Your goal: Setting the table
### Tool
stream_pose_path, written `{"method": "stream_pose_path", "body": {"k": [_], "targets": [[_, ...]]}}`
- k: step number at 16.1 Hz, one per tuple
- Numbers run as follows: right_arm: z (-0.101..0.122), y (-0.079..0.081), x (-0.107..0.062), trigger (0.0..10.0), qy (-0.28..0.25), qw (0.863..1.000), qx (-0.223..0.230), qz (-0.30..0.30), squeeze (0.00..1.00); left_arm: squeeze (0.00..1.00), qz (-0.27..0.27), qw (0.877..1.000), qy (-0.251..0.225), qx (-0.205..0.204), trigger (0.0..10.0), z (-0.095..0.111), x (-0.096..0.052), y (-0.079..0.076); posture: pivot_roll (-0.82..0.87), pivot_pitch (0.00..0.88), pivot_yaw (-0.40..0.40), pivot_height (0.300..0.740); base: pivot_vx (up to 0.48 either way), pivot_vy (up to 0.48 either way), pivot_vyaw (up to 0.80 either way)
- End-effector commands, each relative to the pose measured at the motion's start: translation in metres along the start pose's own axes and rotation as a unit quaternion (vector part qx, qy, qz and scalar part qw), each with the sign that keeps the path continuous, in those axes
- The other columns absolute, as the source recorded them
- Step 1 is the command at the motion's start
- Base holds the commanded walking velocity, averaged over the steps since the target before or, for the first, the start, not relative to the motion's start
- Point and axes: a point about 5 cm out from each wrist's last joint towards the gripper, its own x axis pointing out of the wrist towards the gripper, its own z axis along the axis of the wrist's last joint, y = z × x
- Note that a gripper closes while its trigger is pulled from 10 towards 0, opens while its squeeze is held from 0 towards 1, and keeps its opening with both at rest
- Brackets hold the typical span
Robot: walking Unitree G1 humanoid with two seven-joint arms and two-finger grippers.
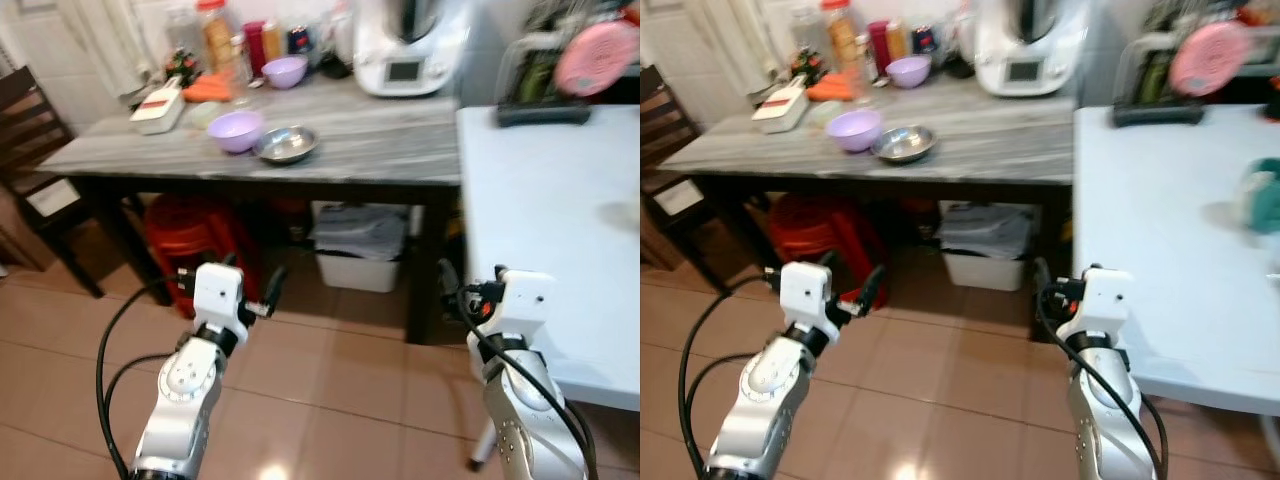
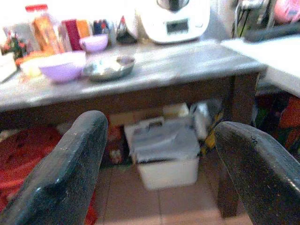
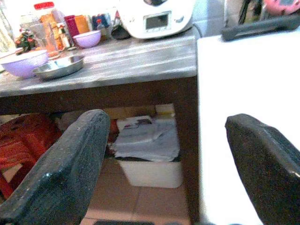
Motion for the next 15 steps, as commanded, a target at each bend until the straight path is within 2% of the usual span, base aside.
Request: {"method": "stream_pose_path", "body": {"k": [1, 15], "targets": [[0.0013, 0.0107, 0.0018, 10.0, -0.003, 1.0, 0.011, 0.014, 0.0, 0.0, 0.011, 1.0, 0.004, 0.005, 10.0, -0.0003, -0.0031, 0.0097, -0.06, 0.0, 0.128, 0.74, 0.0, -0.36, 0.0], [-0.0003, 0.01, 0.0018, 10.0, -0.001, 1.0, 0.016, 0.011, 0.0, 0.0, -0.001, 1.0, 0.005, 0.003, 10.0, -0.0004, -0.0026, 0.0059, -0.06, 0.0, 0.134, 0.74, 0.0, -0.384, 0.0]]}}
